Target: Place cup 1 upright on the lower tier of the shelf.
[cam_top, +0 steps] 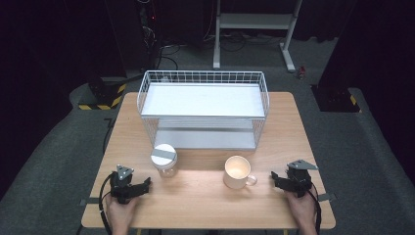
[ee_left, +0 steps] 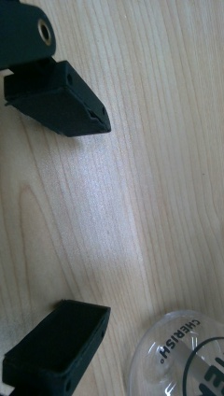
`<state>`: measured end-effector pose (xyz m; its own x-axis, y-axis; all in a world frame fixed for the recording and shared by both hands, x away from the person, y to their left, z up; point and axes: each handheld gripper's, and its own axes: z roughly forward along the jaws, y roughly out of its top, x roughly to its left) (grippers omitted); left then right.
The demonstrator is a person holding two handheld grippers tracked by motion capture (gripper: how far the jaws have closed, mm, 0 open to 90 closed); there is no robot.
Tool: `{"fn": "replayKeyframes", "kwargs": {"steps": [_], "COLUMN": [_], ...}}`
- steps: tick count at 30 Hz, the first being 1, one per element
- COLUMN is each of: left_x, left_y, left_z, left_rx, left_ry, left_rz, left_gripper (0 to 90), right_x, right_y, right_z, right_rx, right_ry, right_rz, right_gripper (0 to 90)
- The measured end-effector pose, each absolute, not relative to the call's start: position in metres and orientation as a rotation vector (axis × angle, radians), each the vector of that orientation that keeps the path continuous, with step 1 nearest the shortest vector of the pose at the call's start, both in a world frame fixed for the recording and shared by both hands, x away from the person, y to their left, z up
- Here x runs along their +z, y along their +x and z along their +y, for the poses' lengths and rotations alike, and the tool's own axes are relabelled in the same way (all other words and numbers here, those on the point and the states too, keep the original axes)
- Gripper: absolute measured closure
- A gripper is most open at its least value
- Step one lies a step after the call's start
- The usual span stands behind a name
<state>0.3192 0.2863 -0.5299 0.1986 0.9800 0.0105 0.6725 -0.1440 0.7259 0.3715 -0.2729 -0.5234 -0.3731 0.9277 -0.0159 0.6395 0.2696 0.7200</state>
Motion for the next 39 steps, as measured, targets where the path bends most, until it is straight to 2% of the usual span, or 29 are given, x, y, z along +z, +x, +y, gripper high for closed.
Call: {"fn": "replayKeyframes", "kwargs": {"steps": [5,21,39], "left_x": [-0.5302,-0.5298,-0.5255], "left_y": [0.3199,0.3207,0.3152], "left_z": [0.2860,0.2839,0.2786], "left_rx": [0.671,0.680,0.643], "left_ry": [1.874,1.847,1.858], "left_rz": [1.541,1.577,1.512], "left_gripper": [11.8,13.2,13.0], "right_x": [-0.5235,-0.5235,-0.5235], "right_y": [0.3714,0.3714,0.3714], "right_z": [-0.2737,-0.2737,-0.2737], "right_rx": [0.879,0.879,0.879], "right_ry": [1.432,1.438,1.438], "right_rz": [2.100,2.098,2.098], "right_gripper": [21.9,21.5,21.5]}}
